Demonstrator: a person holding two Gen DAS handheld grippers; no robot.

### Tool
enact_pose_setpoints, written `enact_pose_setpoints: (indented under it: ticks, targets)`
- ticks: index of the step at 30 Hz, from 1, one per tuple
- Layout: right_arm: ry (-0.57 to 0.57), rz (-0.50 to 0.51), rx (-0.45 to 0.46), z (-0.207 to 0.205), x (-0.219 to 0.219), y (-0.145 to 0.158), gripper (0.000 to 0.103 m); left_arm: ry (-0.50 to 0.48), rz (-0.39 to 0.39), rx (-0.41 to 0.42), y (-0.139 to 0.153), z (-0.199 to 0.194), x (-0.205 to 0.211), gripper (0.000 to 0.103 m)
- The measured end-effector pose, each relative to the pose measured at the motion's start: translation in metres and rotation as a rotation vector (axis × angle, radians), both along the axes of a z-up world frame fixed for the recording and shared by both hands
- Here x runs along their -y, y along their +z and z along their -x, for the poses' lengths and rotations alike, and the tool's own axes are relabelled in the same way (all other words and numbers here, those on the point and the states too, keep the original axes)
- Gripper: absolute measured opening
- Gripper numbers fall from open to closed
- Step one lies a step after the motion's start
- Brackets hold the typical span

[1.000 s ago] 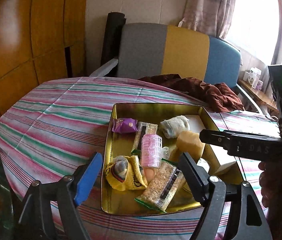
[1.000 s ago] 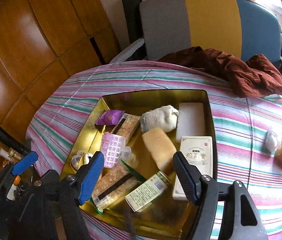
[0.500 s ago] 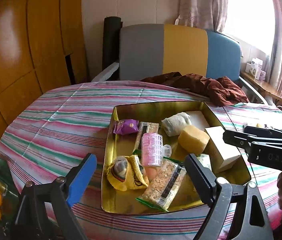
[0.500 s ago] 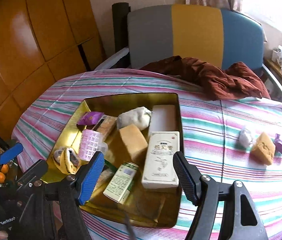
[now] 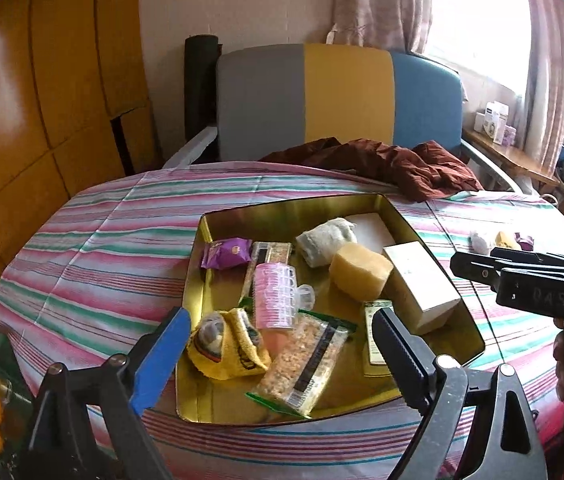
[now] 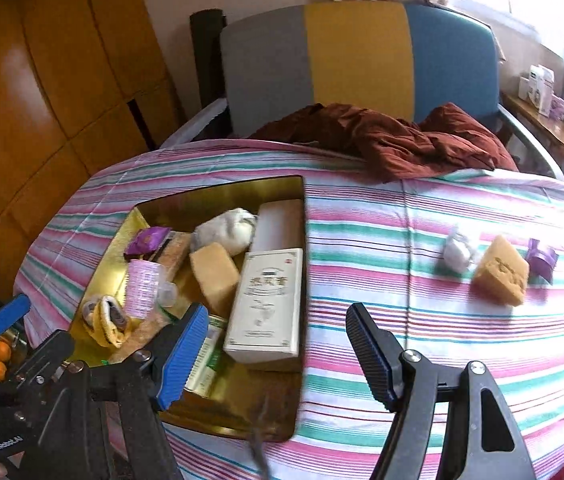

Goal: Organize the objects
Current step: 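Carry white box and yellow sponge to the gold tray and release both, then move both grippers away from the tray toward the remaining items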

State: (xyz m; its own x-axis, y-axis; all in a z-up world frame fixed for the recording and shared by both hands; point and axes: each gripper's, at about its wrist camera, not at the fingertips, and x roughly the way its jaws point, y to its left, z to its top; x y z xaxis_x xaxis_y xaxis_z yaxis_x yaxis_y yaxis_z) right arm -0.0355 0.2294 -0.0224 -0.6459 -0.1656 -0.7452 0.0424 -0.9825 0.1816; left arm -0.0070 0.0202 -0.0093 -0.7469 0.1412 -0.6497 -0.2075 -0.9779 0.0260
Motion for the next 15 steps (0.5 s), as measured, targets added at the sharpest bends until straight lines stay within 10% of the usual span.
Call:
enact_pose_setpoints:
  ticks: [15]
  targets:
    - [-0.182, 0.006, 0.023, -0.009, -0.081, 0.001, 0.072, -0.117, 0.020, -0.033, 0.015, 0.001, -0.043, 0.093]
